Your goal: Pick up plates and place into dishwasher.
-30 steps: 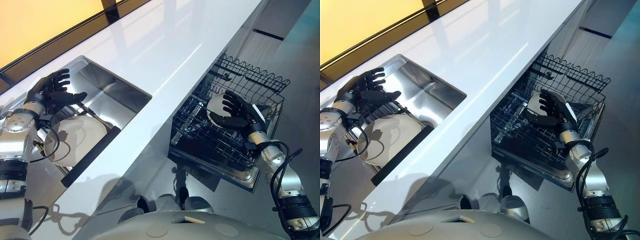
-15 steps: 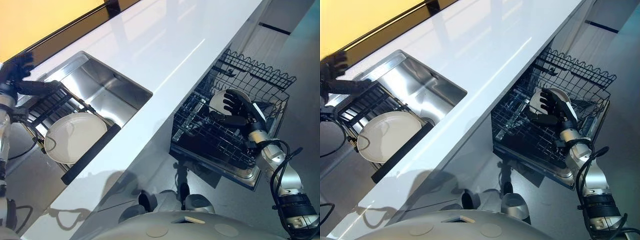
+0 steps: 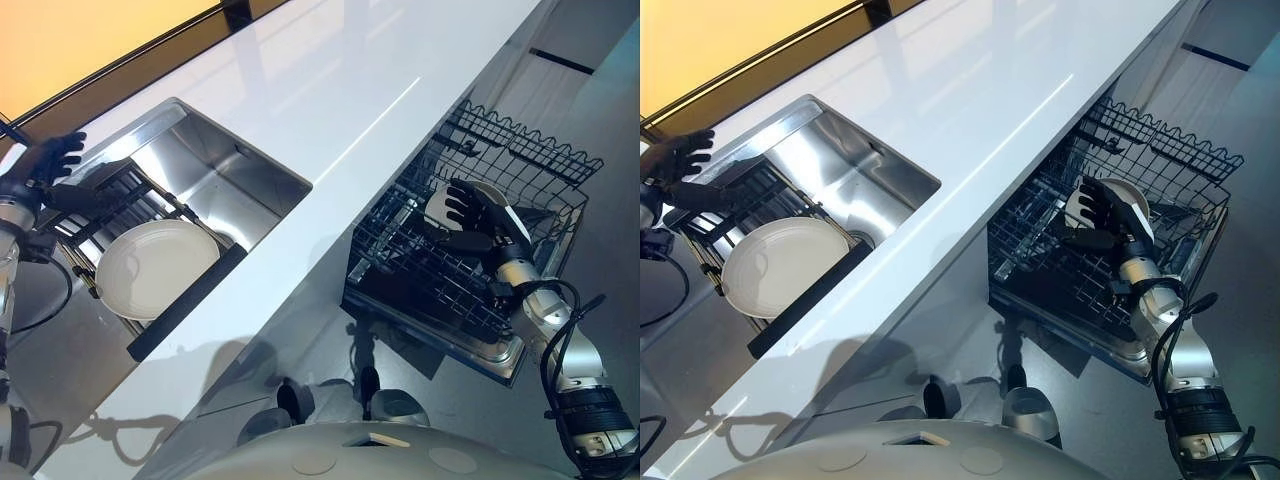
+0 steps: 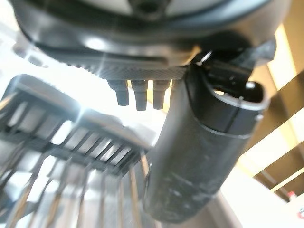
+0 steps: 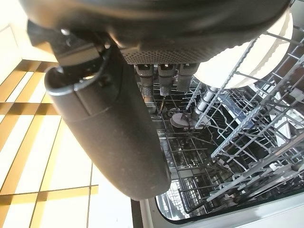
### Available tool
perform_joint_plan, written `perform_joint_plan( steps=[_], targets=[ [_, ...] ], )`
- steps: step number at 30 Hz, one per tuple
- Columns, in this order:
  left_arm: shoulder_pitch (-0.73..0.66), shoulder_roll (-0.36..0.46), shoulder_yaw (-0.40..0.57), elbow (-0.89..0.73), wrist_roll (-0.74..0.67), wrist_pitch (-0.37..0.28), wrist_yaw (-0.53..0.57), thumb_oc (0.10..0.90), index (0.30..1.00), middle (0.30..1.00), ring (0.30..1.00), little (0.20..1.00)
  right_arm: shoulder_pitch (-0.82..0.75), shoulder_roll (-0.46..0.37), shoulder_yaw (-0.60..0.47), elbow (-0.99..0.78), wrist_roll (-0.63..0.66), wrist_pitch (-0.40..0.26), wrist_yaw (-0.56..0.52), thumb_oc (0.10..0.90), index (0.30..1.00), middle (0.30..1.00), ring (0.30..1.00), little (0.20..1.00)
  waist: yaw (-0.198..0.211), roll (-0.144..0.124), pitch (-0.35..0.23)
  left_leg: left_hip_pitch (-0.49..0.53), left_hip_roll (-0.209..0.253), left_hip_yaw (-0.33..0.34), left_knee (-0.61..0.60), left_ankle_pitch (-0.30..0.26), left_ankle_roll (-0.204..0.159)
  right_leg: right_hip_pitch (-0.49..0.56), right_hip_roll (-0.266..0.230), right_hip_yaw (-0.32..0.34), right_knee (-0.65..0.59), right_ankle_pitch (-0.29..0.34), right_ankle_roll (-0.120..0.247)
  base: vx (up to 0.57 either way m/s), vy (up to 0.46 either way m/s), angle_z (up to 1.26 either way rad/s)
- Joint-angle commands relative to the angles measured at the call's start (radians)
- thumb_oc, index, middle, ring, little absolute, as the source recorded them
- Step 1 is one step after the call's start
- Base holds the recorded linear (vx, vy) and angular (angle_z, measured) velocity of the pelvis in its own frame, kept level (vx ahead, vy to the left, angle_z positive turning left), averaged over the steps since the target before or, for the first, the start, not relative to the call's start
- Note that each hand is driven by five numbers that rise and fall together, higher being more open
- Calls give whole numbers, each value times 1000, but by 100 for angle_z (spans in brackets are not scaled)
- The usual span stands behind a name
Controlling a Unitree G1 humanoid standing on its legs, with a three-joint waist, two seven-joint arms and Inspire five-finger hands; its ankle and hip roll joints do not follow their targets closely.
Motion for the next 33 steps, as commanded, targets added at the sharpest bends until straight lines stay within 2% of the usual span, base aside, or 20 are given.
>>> perform_joint_plan(
  steps=[1,11,18,19,23,28,29,30,31,32,33],
  targets=[
    [-70,149,9,-8,52,7,-66,800,900,900,900,900,-101,-83,-39,-97,34,-82,-10,800,900,900,900,900,-6,43,-54,-53,-64,7,46,-65,35,-68,46,-4,179,-143,60,-8,2,4],
    [-123,206,-109,6,105,138,-315,800,900,900,900,900,-125,-97,-22,-97,35,-72,-20,800,900,900,900,900,-7,60,-36,-61,-64,6,56,-67,36,-71,44,-12,186,-145,63,-1,0,0],
    [-99,214,-151,-4,172,211,-449,800,900,900,900,900,-131,-106,-16,-100,38,-67,-25,800,900,900,900,900,-2,64,-26,-63,-65,3,61,-69,38,-71,42,-19,185,-143,65,-4,-5,2],
    [-89,217,-159,-9,184,224,-495,800,900,900,900,900,-129,-107,-15,-100,37,-66,-28,800,900,900,900,900,-1,65,-25,-62,-65,3,61,-70,39,-69,42,-21,183,-142,66,0,0,0],
    [-69,217,-173,-35,178,288,-619,800,900,900,900,900,-125,-107,-13,-95,39,-63,-28,800,900,900,900,900,2,66,-23,-61,-64,2,60,-71,39,-64,42,-26,178,-142,66,0,0,0],
    [-61,193,-196,-80,90,382,-727,800,900,900,900,900,-119,-93,-3,-85,31,-59,-25,800,900,900,900,900,2,68,-23,-60,-63,4,62,-73,40,-61,42,-30,175,-142,67,0,0,0],
    [-62,188,-204,-90,74,391,-743,720,832,832,832,820,-118,-90,0,-82,29,-60,-24,800,900,900,900,900,2,68,-23,-59,-63,3,62,-73,40,-60,43,-30,175,-143,66,0,0,0],
    [-64,179,-218,-113,27,420,-767,517,658,658,658,617,-117,-87,6,-78,30,-60,-23,800,900,900,900,900,1,68,-23,-59,-63,3,62,-73,40,-59,43,-30,176,-143,66,0,0,0],
    [-64,169,-227,-134,-12,436,-776,407,564,564,564,507,-116,-86,9,-74,33,-59,-20,800,900,900,900,900,1,68,-23,-58,-62,4,62,-73,40,-59,44,-31,176,-143,66,0,0,0],
    [-66,163,-234,-149,-52,444,-773,221,404,404,404,321,-116,-84,15,-72,30,-58,-22,800,900,900,900,900,1,68,-23,-58,-62,4,61,-73,40,-58,44,-30,176,-143,66,0,0,0],
    [-70,152,-243,-166,-80,450,-757,100,300,300,300,200,-117,-81,21,-72,26,-56,-24,800,900,900,900,900,0,68,-24,-56,-62,4,59,-73,40,-57,44,-31,175,-143,66,0,0,0]
  ],
)
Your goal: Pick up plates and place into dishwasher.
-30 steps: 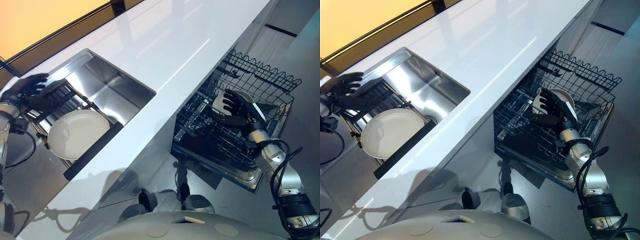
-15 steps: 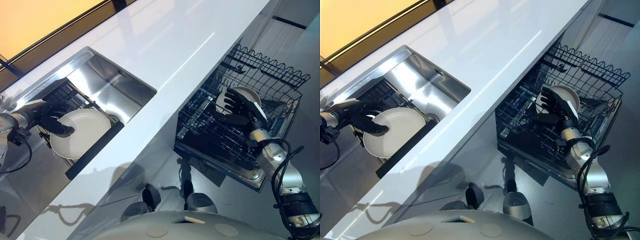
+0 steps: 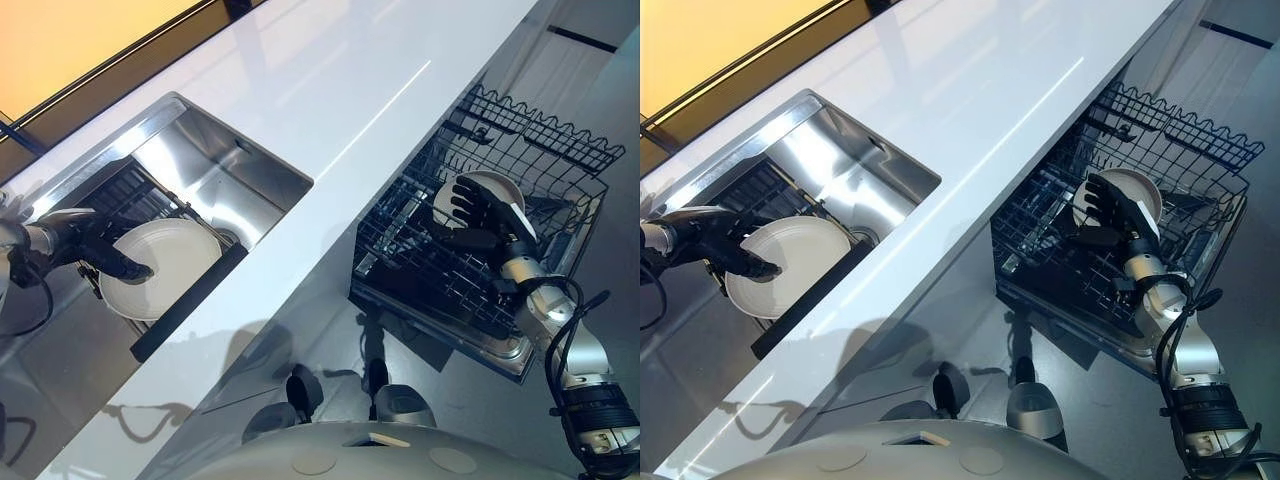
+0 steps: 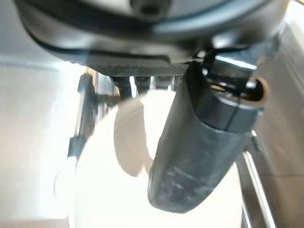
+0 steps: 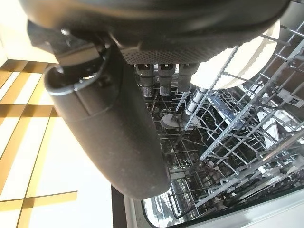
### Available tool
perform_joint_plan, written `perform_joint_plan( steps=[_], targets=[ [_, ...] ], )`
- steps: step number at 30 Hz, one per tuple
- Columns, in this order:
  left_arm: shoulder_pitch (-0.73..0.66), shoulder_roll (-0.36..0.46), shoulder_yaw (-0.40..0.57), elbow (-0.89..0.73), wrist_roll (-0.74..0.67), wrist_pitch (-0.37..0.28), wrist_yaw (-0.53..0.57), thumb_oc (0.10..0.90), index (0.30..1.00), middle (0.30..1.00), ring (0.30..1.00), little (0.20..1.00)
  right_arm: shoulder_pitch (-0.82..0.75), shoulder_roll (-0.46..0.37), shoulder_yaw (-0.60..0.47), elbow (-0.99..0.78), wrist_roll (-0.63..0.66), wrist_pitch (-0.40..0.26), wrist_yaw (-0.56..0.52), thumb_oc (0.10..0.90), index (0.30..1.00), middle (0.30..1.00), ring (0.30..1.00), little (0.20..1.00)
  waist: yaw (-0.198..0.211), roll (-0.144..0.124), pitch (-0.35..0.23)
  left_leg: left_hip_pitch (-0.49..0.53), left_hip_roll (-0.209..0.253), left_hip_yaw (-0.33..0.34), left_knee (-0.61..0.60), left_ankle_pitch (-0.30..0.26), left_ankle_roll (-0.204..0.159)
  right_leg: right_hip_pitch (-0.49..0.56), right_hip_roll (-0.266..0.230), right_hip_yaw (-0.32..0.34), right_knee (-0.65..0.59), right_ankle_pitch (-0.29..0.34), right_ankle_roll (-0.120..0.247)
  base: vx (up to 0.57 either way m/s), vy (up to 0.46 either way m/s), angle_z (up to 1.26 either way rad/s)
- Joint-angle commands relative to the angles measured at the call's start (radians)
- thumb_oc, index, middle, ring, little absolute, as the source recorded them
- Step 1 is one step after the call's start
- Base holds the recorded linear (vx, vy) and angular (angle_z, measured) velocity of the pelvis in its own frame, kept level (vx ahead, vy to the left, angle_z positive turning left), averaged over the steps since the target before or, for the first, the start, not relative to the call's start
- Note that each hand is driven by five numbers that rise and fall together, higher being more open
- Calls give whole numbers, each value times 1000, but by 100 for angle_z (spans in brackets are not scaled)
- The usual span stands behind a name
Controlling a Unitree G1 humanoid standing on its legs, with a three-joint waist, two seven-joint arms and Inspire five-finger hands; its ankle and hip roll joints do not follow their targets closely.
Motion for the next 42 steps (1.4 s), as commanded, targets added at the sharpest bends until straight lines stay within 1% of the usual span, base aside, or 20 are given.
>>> perform_joint_plan(
  steps=[1,5,10,13,17,21,23,25,26,27,28,29,30,31,33,34,36,37,39,42],
  targets=[
    [-13,21,-94,-83,-216,31,-77,100,300,300,300,200,-111,-53,24,-71,28,-73,-6,800,900,900,900,900,0,26,-54,-48,-60,14,57,-74,41,-56,45,-19,178,-143,67,0,0,0],
    [-59,-9,-136,-126,-361,0,44,100,300,300,300,200,-118,-43,54,-65,31,-69,-16,800,900,900,900,900,-4,23,-59,-45,-59,19,56,-74,41,-54,46,-19,176,-143,67,0,0,0],
    [-92,-27,-147,-185,-436,-77,171,100,300,300,300,200,-109,-27,62,-68,31,-87,-22,800,900,900,900,900,-8,19,-64,-42,-57,23,55,-75,41,-51,49,-14,173,-143,66,0,0,0],
    [-102,-32,-136,-214,-438,-109,227,100,300,300,300,200,-105,-22,52,-75,29,-101,-26,800,900,900,900,900,-9,16,-67,-40,-57,23,55,-76,41,-47,51,-10,171,-143,65,-3,-9,-3],
    [-112,-22,-122,-229,-410,-120,255,100,300,300,300,200,-115,-26,37,-89,27,-115,-43,800,900,900,900,900,-9,14,-69,-36,-55,22,53,-75,38,-43,53,-8,167,-141,65,-3,-5,-2],
    [-114,13,-56,-221,-431,-153,330,100,300,300,300,200,-157,-59,-14,-132,-44,-179,-145,800,900,900,900,900,-3,12,-69,-33,-53,19,51,-75,34,-37,56,-6,162,-141,64,0,0,0],
    [-119,27,20,-180,-444,-199,427,100,300,300,300,200,-210,-91,-58,-159,-115,-211,-236,800,900,900,900,900,-1,10,-66,-24,-54,14,45,-76,32,-28,59,-5,161,-146,64,0,0,0],
    [-129,30,99,-148,-410,-231,540,100,300,300,300,200,-243,-108,-98,-185,-159,-240,-286,800,900,900,900,900,5,9,-71,-28,-53,12,42,-72,30,-30,62,0,156,-142,59,0,0,0],
    [-129,31,111,-142,-397,-238,562,100,300,300,300,200,-247,-109,-101,-189,-167,-246,-293,800,900,900,900,900,4,9,-71,-27,-53,11,41,-72,30,-29,63,0,156,-142,59,0,0,0],
    [-131,35,155,-104,-331,-283,631,100,300,300,300,200,-260,-118,-122,-203,-181,-259,-314,800,900,900,900,900,5,8,-74,-26,-53,10,39,-73,30,-29,64,2,155,-144,58,0,0,0],
    [-129,55,219,-23,-215,-377,758,100,300,300,300,200,-279,-135,-157,-228,-204,-282,-342,800,900,900,900,900,6,7,-80,-25,-54,9,36,-73,29,-28,66,5,152,-145,55,-24,25,-3],
    [-123,78,257,29,-183,-446,823,100,300,300,300,200,-290,-152,-179,-241,-205,-289,-358,800,900,900,900,900,7,6,-85,-26,-54,9,35,-72,27,-28,66,5,151,-145,53,-22,23,-4],
    [-120,85,270,45,-182,-466,850,100,300,300,300,200,-294,-159,-185,-246,-213,-299,-366,800,900,900,900,900,5,6,-86,-26,-54,10,34,-71,26,-28,66,5,150,-146,52,-20,30,-6],
    [-100,102,327,60,-196,-555,938,100,300,300,300,200,-301,-177,-223,-268,-215,-323,-369,800,900,900,900,900,9,4,-90,-28,-52,7,33,-69,25,-28,68,6,153,-148,48,-14,31,-7],
    [-53,95,399,-11,-157,-599,1055,100,300,300,300,200,-293,-179,-256,-306,-195,-350,-344,800,900,900,900,900,13,3,-95,-28,-51,3,31,-66,22,-29,70,10,157,-153,43,-9,28,-5],
    [-42,90,412,-22,-152,-604,1072,100,300,300,300,200,-292,-178,-260,-314,-190,-353,-339,800,900,900,900,900,12,3,-97,-28,-51,3,30,-66,22,-29,70,11,158,-153,43,0,0,0],
    [-9,59,464,-144,-68,-670,1240,100,300,300,300,200,-313,-163,-263,-362,-126,-366,-268,800,900,900,900,900,16,-5,-106,-26,-48,0,27,-64,17,-25,71,13,161,-159,37,0,9,2],
    [-5,42,472,-203,-30,-694,1310,100,300,300,300,200,-324,-155,-252,-385,-78,-361,-226,800,900,900,900,900,18,-8,-111,-25,-47,0,25,-64,16,-23,70,13,160,-161,36,0,5,3],
    [0,13,478,-280,26,-709,1386,100,300,300,300,200,-337,-141,-236,-408,-13,-344,-165,800,900,900,900,900,20,-13,-117,-25,-46,-1,25,-63,13,-21,70,12,160,-163,33,-3,-1,9],
    [-11,-53,445,-392,136,-778,1510,100,300,300,300,200,-383,-107,-162,-438,86,-297,-77,800,900,900,900,900,27,-26,-129,-24,-42,-2,27,-63,9,-18,66,9,160,-167,29,-17,-14,10]
  ],
)
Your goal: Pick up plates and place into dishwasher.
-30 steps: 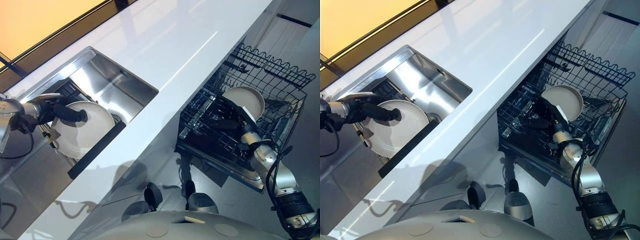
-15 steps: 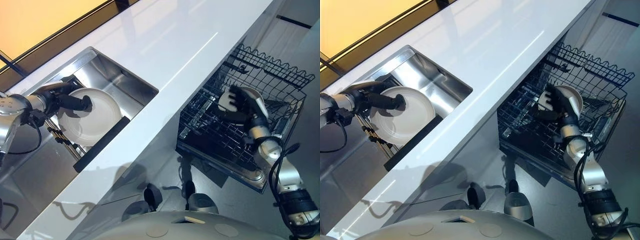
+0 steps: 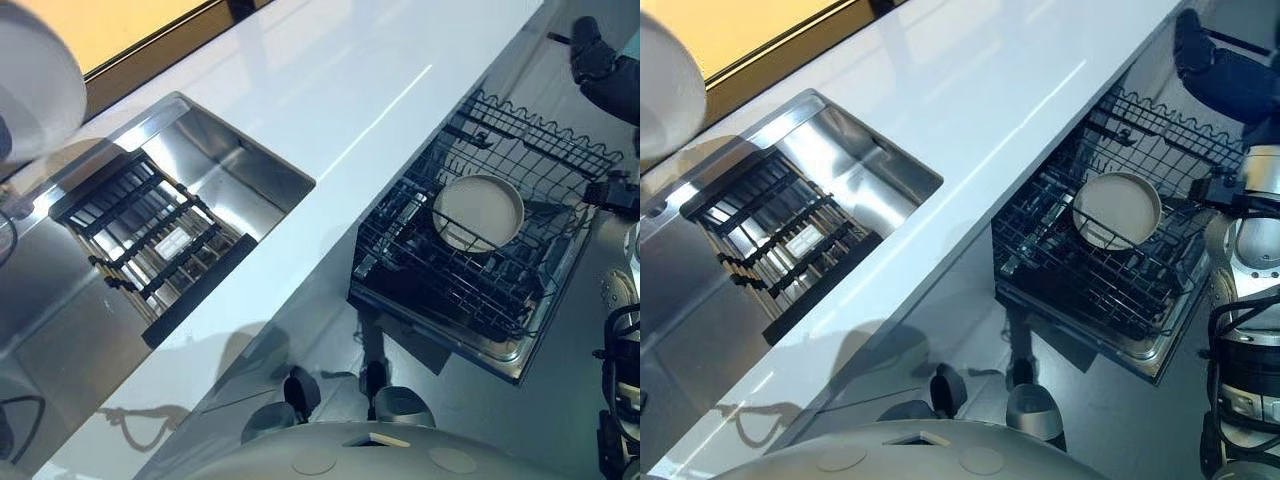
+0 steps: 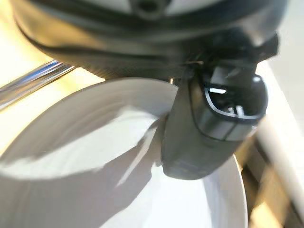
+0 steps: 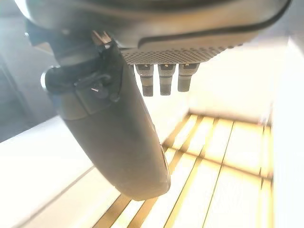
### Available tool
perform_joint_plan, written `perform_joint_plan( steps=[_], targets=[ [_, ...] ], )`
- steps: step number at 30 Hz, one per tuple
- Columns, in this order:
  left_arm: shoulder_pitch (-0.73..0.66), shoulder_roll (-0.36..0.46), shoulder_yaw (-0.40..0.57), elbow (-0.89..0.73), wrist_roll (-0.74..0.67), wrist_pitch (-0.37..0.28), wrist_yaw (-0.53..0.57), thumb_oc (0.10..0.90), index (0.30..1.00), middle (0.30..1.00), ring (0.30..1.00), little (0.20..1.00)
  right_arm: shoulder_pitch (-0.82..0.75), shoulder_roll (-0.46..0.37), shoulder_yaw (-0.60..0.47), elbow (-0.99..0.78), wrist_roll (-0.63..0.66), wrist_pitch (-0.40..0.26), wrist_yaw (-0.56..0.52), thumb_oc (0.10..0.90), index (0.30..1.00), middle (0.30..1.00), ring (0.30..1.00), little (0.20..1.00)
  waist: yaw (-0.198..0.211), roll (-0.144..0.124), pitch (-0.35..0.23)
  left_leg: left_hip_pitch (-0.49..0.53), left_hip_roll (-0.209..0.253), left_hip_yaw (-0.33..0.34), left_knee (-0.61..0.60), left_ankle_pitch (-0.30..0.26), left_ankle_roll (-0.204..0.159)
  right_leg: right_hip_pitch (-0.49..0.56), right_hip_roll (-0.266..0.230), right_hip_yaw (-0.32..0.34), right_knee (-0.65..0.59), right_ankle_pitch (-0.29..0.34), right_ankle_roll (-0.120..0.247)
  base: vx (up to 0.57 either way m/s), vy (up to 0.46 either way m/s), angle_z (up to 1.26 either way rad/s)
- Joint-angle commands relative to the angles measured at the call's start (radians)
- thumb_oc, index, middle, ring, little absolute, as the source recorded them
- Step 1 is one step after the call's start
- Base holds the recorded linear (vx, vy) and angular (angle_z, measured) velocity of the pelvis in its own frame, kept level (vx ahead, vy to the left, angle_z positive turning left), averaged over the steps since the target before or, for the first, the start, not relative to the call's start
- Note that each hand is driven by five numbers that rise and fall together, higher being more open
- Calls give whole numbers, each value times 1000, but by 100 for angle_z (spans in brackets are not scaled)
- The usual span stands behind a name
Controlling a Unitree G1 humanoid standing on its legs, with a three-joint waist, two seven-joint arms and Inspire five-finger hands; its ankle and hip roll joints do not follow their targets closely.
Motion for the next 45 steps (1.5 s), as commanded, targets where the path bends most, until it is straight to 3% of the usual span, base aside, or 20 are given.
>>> perform_joint_plan(
  steps=[1,5,12,20,31,45],
  targets=[
    [-72,46,4,-152,167,-179,197,100,300,300,300,200,-160,25,82,-118,143,-11,115,800,900,900,900,900,-9,-4,-134,-46,-44,6,28,-60,8,-38,60,-15,161,-168,29,-24,-18,12],
    [-124,-21,-105,-193,253,-229,263,100,300,300,300,200,-214,107,187,-115,349,70,173,800,900,900,900,900,-4,-16,-145,-43,-41,6,28,-60,5,-34,58,-20,159,-168,28,-4,-20,12],
    [-225,-126,-316,-230,332,-248,323,100,300,300,300,200,-240,260,363,-115,478,131,192,800,900,900,900,900,-4,-28,-162,-38,-35,7,22,-53,5,-34,54,-15,153,-155,35,-2,-16,6],
    [-292,-194,-450,-229,370,-277,378,100,300,300,300,200,-233,353,472,-69,667,221,205,800,900,900,900,900,-6,-38,-173,-41,-30,9,15,-43,2,-40,51,-16,147,-141,41,-3,-3,2],
    [-282,-277,-556,-200,365,-319,316,100,300,300,300,200,-227,399,534,-8,689,259,200,800,900,900,900,900,-9,-48,-180,-50,-27,12,13,-36,7,-48,50,-7,138,-125,45,0,0,0],
    [-263,-324,-622,-199,332,-317,214,100,300,300,300,200,-234,435,541,-3,587,180,153,800,900,900,900,900,-6,-45,-179,-53,-26,11,14,-33,10,-45,46,-1,129,-117,50,0,0,0]
  ],
)
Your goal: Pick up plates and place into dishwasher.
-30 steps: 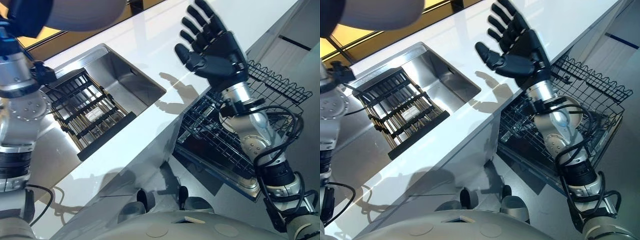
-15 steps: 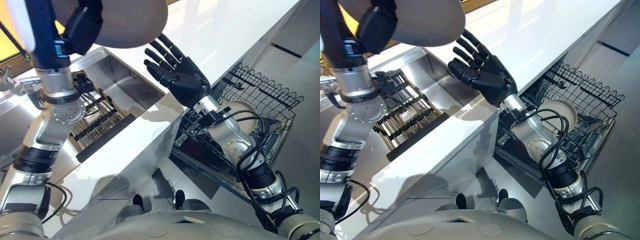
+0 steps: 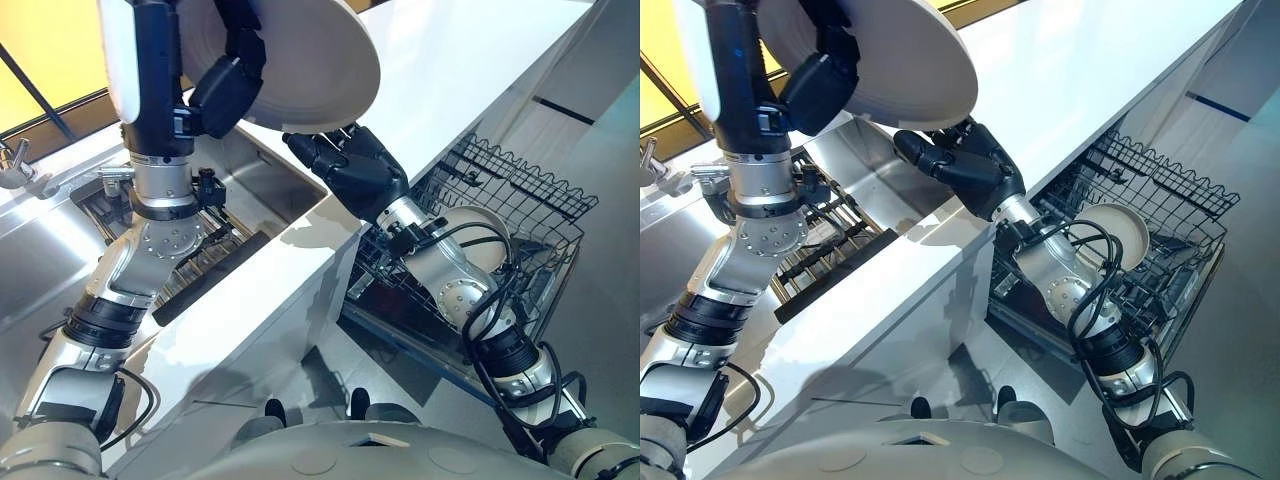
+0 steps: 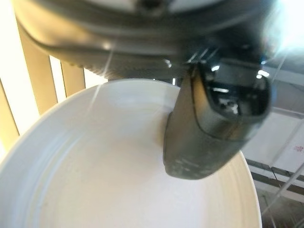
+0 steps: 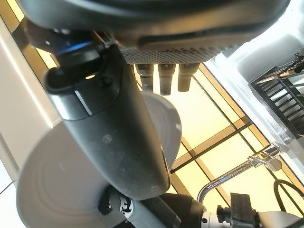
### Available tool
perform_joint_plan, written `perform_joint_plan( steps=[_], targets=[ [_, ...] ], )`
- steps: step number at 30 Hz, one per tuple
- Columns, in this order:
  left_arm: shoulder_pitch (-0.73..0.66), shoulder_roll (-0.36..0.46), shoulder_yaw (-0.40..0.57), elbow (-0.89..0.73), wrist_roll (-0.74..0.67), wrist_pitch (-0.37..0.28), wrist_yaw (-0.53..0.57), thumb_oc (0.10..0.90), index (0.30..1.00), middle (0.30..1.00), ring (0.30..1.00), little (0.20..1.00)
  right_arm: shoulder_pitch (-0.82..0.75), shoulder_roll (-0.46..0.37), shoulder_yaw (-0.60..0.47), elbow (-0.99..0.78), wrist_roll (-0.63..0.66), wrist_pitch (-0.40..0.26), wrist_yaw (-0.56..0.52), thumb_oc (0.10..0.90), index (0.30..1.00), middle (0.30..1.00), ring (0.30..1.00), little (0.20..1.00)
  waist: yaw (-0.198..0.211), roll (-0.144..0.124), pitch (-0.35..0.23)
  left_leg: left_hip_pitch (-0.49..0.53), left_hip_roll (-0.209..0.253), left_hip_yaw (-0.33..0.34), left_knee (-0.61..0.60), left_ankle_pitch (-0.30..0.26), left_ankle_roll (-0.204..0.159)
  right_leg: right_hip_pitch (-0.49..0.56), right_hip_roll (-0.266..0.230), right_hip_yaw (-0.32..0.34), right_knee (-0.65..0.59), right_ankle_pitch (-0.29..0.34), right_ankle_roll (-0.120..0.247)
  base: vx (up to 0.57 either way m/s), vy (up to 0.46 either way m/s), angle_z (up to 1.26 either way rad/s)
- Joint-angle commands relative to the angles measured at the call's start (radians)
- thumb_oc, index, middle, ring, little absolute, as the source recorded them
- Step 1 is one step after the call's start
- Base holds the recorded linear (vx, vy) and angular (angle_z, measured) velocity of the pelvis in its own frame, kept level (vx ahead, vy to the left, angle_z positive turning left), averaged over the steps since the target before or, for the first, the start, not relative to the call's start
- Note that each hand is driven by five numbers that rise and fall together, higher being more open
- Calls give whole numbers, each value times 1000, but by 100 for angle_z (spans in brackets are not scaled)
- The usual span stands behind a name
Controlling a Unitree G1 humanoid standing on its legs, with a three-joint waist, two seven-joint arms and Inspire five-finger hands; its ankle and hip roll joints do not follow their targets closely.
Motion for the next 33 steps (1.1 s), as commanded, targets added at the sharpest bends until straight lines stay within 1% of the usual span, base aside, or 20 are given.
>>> perform_joint_plan(
  steps=[1,3,9,10,11,13,14,16,19,20,21,22,26,29,31,32,33],
  targets=[
    [-79,9,16,34,-48,-31,5,100,300,300,300,200,-105,60,-8,-65,-34,-146,9,800,900,900,900,900,2,19,-87,-34,-28,43,14,-60,12,-49,45,-3,128,-117,50,0,0,0],
    [-70,4,18,30,-54,-28,-10,100,300,300,300,200,-99,66,-11,-65,-42,-158,7,800,900,900,900,900,5,20,-87,-33,-28,41,13,-61,13,-49,45,-4,128,-117,51,0,0,0],
    [-36,-20,15,33,-75,-15,-43,100,300,300,300,200,-98,80,-28,-95,-92,-234,24,800,900,900,900,900,10,22,-86,-32,-30,37,12,-62,16,-45,43,-3,120,-113,52,0,0,0],
    [-30,-28,13,39,-81,-11,-54,100,300,300,300,200,-104,81,-31,-103,-111,-260,32,800,900,900,900,900,12,22,-85,-33,-31,36,12,-63,17,-44,42,-3,116,-111,52,0,0,0],
    [-26,-32,13,42,-83,-9,-59,100,300,300,300,200,-105,83,-32,-108,-119,-269,34,800,900,900,900,900,12,22,-85,-33,-31,36,12,-63,17,-43,42,-2,114,-110,52,0,0,0],
    [-18,-41,9,50,-102,4,-79,100,300,300,300,200,-116,84,-37,-124,-184,-314,35,800,900,900,900,900,15,23,-85,-32,-32,36,12,-64,17,-41,41,-4,108,-107,53,0,0,0],
    [-14,-45,9,55,-110,11,-88,100,300,300,300,200,-122,84,-40,-134,-213,-325,32,800,900,900,900,900,16,23,-85,-32,-32,36,13,-65,17,-41,42,-3,107,-107,53,0,0,0],
    [-3,-51,11,65,-129,18,-106,100,300,300,300,200,-130,81,-48,-146,-251,-342,29,800,900,900,900,900,18,24,-84,-31,-32,37,13,-65,16,-40,41,-4,107,-107,54,0,0,0],
    [8,-58,13,80,-140,17,-116,100,300,300,300,200,-137,74,-57,-160,-266,-335,32,800,900,900,900,900,19,26,-84,-31,-33,37,15,-66,17,-41,41,-2,111,-109,53,0,0,0],
    [13,-60,15,85,-151,15,-125,100,300,300,300,200,-137,70,-59,-164,-263,-331,34,712,825,825,825,812,19,27,-84,-32,-32,37,15,-66,17,-42,41,-2,113,-111,53,0,0,0],
    [19,-63,15,90,-155,9,-131,100,300,300,300,200,-133,69,-60,-165,-263,-326,33,114,312,312,312,214,20,27,-84,-32,-32,36,16,-67,17,-43,42,-1,117,-114,53,0,0,0],
    [23,-65,15,96,-158,2,-138,100,300,300,300,200,-132,68,-63,-161,-257,-324,37,100,300,300,300,200,20,28,-84,-32,-31,36,16,-67,18,-43,42,-1,119,-116,52,0,0,0],
    [38,-74,14,97,-199,-18,-183,100,300,300,300,200,-119,63,-71,-159,-244,-316,30,100,300,300,300,200,22,27,-85,-34,-30,34,18,-69,19,-46,43,0,125,-120,52,0,0,0],
    [42,-86,1,93,-238,-8,-213,100,300,300,300,200,-114,64,-71,-157,-250,-321,21,100,300,300,300,200,22,26,-82,-35,-30,30,20,-70,19,-44,43,2,124,-121,51,12,-6,3],
    [40,-93,-7,101,-293,5,-252,100,300,300,300,200,-117,62,-69,-155,-245,-321,15,100,300,300,300,200,21,25,-80,-35,-29,29,22,-69,19,-44,43,1,124,-119,51,5,-6,2],
    [39,-95,-10,104,-312,12,-265,116,314,314,314,216,-118,61,-69,-154,-243,-320,13,100,300,300,300,200,21,25,-80,-36,-29,29,22,-69,19,-44,42,2,123,-119,51,0,0,0],
    [38,-98,-14,109,-351,24,-296,177,366,366,366,277,-120,62,-67,-153,-242,-318,7,100,300,300,300,200,21,25,-80,-36,-28,29,24,-70,18,-45,42,1,124,-118,51,0,0,0]
  ],
)
